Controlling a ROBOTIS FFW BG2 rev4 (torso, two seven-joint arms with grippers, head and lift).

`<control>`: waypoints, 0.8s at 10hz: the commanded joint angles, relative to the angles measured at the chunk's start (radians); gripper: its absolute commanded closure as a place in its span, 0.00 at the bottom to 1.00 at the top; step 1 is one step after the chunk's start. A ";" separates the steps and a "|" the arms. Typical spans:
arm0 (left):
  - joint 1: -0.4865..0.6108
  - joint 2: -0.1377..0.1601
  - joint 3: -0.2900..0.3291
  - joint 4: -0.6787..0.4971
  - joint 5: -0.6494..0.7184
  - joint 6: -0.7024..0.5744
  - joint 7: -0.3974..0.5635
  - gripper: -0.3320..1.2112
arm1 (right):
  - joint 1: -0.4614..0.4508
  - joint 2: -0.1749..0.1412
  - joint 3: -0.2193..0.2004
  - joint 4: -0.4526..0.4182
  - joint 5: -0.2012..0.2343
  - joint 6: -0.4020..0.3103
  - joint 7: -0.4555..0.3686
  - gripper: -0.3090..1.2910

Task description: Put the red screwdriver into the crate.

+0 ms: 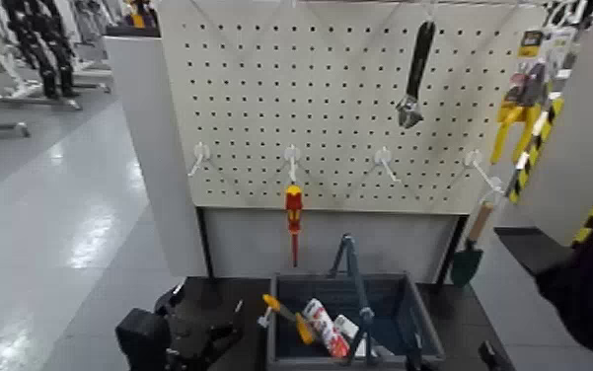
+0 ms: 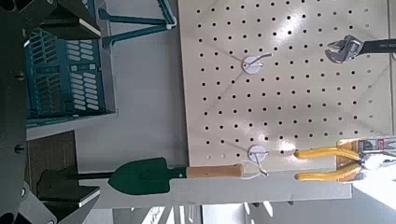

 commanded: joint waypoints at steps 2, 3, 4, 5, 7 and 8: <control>-0.006 0.000 -0.001 0.000 0.002 0.006 -0.002 0.29 | 0.000 0.000 0.003 0.003 0.000 0.000 -0.002 0.27; -0.010 0.000 -0.001 0.000 0.003 0.017 -0.006 0.29 | 0.000 0.000 0.003 0.003 -0.002 0.000 -0.002 0.27; -0.024 0.000 0.008 0.000 0.008 0.045 -0.031 0.29 | 0.000 0.000 0.005 0.005 -0.002 0.000 -0.002 0.27; -0.044 -0.003 0.020 0.005 0.012 0.071 -0.074 0.29 | -0.003 0.000 0.008 0.006 -0.005 0.000 -0.003 0.27; -0.108 -0.015 0.034 0.029 0.014 0.117 -0.158 0.28 | -0.005 0.002 0.009 0.009 -0.006 0.000 -0.002 0.27; -0.150 -0.021 0.043 0.055 0.014 0.134 -0.218 0.29 | -0.008 0.000 0.014 0.011 -0.009 -0.002 -0.002 0.27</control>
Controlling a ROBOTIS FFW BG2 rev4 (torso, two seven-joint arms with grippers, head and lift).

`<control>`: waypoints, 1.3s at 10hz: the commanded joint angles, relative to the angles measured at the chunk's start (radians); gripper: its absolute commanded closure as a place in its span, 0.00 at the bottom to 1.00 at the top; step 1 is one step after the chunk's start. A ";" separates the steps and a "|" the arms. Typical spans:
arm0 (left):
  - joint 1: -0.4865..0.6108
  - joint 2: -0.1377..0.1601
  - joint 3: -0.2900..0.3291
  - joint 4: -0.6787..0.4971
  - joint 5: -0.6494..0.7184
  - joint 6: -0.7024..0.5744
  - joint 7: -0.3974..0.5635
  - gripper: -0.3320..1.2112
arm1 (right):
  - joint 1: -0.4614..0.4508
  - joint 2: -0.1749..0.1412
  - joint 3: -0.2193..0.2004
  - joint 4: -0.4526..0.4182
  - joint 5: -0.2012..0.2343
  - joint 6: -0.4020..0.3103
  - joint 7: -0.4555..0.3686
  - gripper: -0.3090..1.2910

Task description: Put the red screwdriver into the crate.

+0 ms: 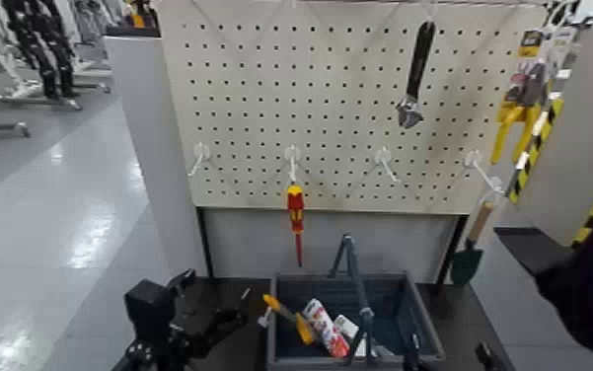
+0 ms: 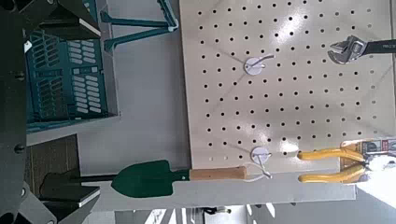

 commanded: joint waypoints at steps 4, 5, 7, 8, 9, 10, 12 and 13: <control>-0.184 0.017 -0.019 0.105 0.034 0.117 -0.182 0.28 | -0.006 0.002 0.006 0.007 -0.007 -0.003 0.001 0.28; -0.223 0.027 -0.038 0.135 0.049 0.121 -0.202 0.28 | -0.008 0.001 0.008 0.009 -0.007 -0.003 0.001 0.28; -0.303 0.047 -0.085 0.192 0.066 0.132 -0.241 0.28 | -0.014 -0.001 0.012 0.012 -0.011 -0.006 0.001 0.28; -0.342 0.056 -0.108 0.220 0.071 0.129 -0.251 0.28 | -0.015 -0.001 0.014 0.013 -0.013 -0.006 0.000 0.28; -0.379 0.059 -0.126 0.250 0.078 0.123 -0.265 0.28 | -0.017 -0.004 0.016 0.013 -0.014 -0.006 0.001 0.28; -0.410 0.060 -0.140 0.278 0.085 0.118 -0.271 0.29 | -0.019 -0.004 0.016 0.013 -0.016 -0.008 0.001 0.28; -0.471 0.065 -0.179 0.335 0.095 0.112 -0.300 0.29 | -0.020 -0.004 0.017 0.015 -0.017 -0.011 0.001 0.28; -0.500 0.063 -0.199 0.370 0.109 0.103 -0.314 0.29 | -0.023 -0.005 0.019 0.016 -0.019 -0.012 0.001 0.28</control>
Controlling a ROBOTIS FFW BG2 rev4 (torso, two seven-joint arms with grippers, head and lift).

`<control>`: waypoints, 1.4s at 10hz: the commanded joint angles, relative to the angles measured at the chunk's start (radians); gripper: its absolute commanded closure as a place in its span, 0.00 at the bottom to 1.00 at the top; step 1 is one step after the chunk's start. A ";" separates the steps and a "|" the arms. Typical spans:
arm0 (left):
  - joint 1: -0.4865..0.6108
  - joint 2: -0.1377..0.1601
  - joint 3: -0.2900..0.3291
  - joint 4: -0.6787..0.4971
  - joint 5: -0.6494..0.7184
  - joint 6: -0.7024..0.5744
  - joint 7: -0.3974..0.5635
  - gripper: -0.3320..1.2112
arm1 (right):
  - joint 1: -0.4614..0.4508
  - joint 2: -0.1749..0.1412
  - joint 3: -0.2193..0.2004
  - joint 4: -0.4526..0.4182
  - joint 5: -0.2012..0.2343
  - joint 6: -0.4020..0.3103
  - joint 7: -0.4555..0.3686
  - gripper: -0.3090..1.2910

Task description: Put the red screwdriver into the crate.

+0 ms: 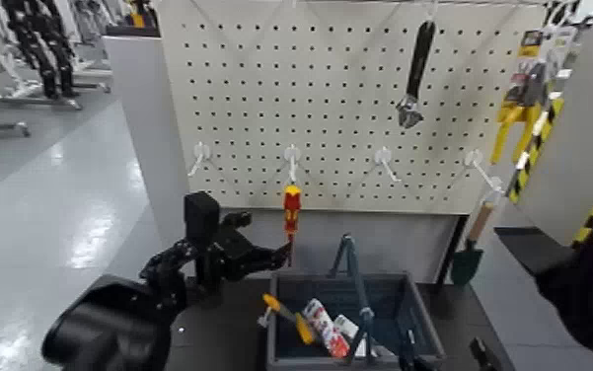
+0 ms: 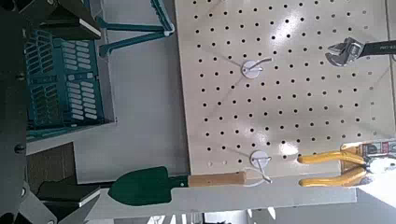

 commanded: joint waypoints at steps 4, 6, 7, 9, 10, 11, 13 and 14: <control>-0.157 -0.009 -0.100 0.178 0.069 -0.055 -0.072 0.29 | -0.010 -0.008 0.007 0.006 -0.007 -0.009 0.000 0.28; -0.203 -0.014 -0.131 0.247 0.103 -0.075 -0.105 0.29 | -0.011 -0.009 0.010 0.006 -0.008 -0.011 0.000 0.28; -0.229 -0.019 -0.143 0.283 0.115 -0.087 -0.124 0.31 | -0.013 -0.009 0.010 0.008 -0.007 -0.012 0.000 0.28; -0.261 -0.025 -0.159 0.316 0.118 -0.089 -0.133 0.57 | -0.016 -0.009 0.013 0.011 -0.008 -0.014 0.000 0.28; -0.270 -0.026 -0.162 0.330 0.124 -0.089 -0.139 0.71 | -0.016 -0.008 0.014 0.011 -0.008 -0.015 0.000 0.28; -0.272 -0.026 -0.163 0.332 0.126 -0.089 -0.141 0.87 | -0.016 -0.008 0.013 0.013 -0.008 -0.015 -0.002 0.28; -0.264 -0.028 -0.154 0.330 0.128 -0.093 -0.138 0.99 | -0.014 -0.008 0.013 0.013 -0.008 -0.014 -0.002 0.28; -0.260 -0.028 -0.148 0.327 0.128 -0.093 -0.138 0.99 | -0.013 -0.006 0.014 0.013 -0.008 -0.012 -0.002 0.28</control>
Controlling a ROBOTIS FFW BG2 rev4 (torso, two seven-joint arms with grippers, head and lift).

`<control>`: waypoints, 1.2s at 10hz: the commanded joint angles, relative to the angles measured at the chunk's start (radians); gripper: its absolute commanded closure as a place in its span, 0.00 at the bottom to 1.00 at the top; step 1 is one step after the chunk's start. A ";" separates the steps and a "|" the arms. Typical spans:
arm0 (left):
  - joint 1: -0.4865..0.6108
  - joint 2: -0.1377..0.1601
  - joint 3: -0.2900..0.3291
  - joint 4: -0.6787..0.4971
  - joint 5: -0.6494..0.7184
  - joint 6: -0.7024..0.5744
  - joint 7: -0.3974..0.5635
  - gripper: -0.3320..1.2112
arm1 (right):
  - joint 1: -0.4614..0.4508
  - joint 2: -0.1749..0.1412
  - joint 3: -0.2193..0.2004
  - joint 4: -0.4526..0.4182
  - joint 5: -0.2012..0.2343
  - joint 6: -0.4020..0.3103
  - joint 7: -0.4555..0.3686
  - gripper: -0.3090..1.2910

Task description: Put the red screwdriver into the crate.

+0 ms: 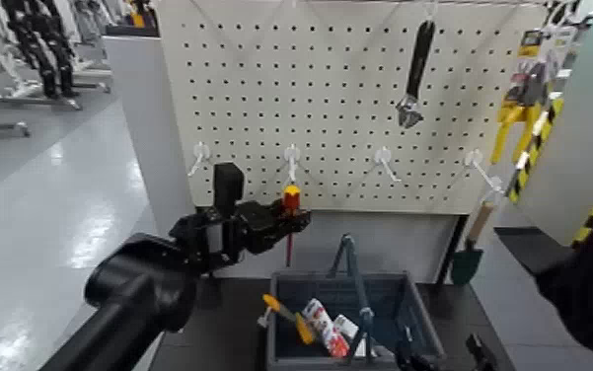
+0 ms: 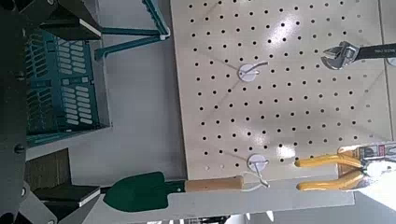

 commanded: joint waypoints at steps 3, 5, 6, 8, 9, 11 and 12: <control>0.022 0.002 0.020 -0.034 -0.001 -0.003 -0.001 0.99 | 0.000 0.002 0.003 0.000 0.000 0.008 0.000 0.28; 0.050 0.008 0.037 -0.105 -0.008 0.030 0.000 0.99 | 0.001 0.002 0.005 -0.001 0.000 0.013 0.000 0.28; 0.070 0.012 0.043 -0.156 -0.010 0.051 0.005 0.99 | 0.001 0.002 0.005 -0.003 0.000 0.014 0.000 0.28; 0.123 0.015 0.055 -0.252 0.022 0.099 0.007 0.99 | 0.001 0.003 0.005 -0.003 0.000 0.016 0.000 0.28; 0.148 0.018 0.066 -0.314 0.028 0.134 0.008 0.99 | 0.001 0.003 0.006 -0.004 0.000 0.019 0.000 0.28; 0.202 0.025 0.095 -0.441 0.054 0.212 0.025 0.99 | 0.001 0.003 0.006 -0.004 0.000 0.020 0.000 0.28; 0.234 0.026 0.113 -0.501 0.070 0.258 0.045 0.99 | 0.001 0.003 0.005 -0.006 0.000 0.022 0.000 0.28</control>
